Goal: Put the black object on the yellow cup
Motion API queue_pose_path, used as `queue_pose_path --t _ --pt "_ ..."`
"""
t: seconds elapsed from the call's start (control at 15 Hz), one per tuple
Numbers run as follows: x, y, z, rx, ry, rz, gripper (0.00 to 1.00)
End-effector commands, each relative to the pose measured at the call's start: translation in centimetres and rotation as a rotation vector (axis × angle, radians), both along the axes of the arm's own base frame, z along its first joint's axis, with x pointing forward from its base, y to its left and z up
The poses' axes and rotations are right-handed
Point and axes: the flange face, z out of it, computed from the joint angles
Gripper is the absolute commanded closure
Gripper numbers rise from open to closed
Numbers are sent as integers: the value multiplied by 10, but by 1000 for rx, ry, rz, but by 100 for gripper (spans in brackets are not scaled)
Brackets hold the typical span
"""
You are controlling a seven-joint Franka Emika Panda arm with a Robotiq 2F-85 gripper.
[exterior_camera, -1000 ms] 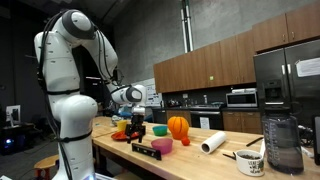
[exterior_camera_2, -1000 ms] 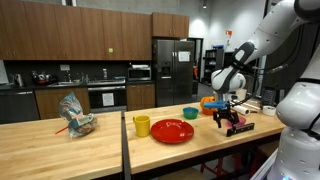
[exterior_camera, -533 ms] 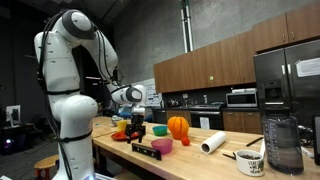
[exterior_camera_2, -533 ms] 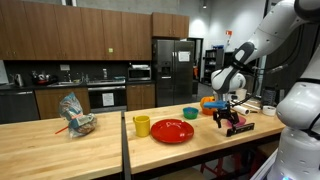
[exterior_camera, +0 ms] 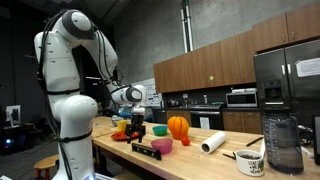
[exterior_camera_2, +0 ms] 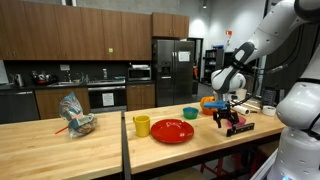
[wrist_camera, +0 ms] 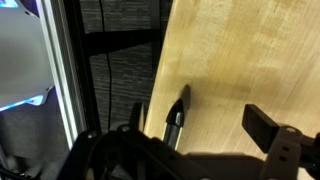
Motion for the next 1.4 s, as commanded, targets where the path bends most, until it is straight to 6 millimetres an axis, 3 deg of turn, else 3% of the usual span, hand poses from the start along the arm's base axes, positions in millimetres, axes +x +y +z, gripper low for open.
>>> queue_pose_path --t 0.0,0.6,1.33 --pt "1 1 0 0 1 2 0" --pt "1 5 -2 -11 7 -6 0" --pt "2 -18 -3 -24 -20 -84 0"
